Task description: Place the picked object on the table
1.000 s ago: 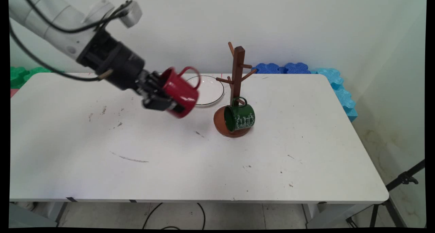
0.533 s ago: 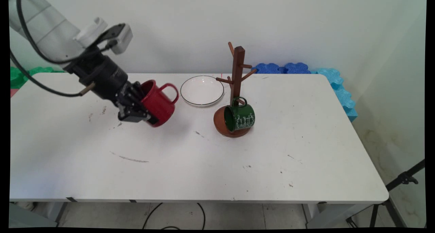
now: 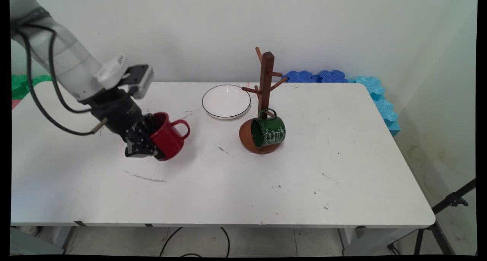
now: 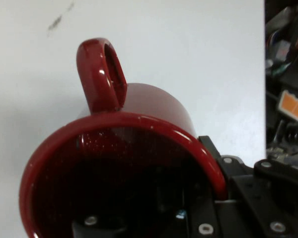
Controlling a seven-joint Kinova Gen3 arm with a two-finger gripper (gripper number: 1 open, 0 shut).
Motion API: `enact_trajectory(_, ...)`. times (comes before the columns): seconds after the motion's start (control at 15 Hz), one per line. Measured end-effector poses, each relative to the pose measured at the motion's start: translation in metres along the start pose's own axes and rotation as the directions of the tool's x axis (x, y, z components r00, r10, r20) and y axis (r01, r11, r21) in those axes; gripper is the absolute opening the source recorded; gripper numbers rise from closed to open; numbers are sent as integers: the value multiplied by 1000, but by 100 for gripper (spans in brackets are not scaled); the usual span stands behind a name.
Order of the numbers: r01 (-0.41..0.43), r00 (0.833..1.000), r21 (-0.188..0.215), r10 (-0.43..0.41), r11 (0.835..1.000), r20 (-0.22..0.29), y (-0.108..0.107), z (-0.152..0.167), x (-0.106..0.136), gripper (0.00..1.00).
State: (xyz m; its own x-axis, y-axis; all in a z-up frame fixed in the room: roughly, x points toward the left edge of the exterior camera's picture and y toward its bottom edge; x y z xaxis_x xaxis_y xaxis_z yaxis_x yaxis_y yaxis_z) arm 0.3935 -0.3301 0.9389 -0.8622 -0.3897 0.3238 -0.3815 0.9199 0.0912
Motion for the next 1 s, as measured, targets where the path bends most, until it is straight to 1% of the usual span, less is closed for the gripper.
enact_trajectory(0.27, -22, 998, 14, 21, 1000, 51, -5, 22, -4, 0)
enact_trajectory(0.47, -34, 997, 24, 32, 999, 69, -7, 34, -5, 0)
enact_trajectory(0.73, -46, 996, 36, 43, 998, 84, -8, 48, -5, 0)
enact_trajectory(1.0, -53, 995, 43, 49, 998, 84, -8, 59, -5, 0)
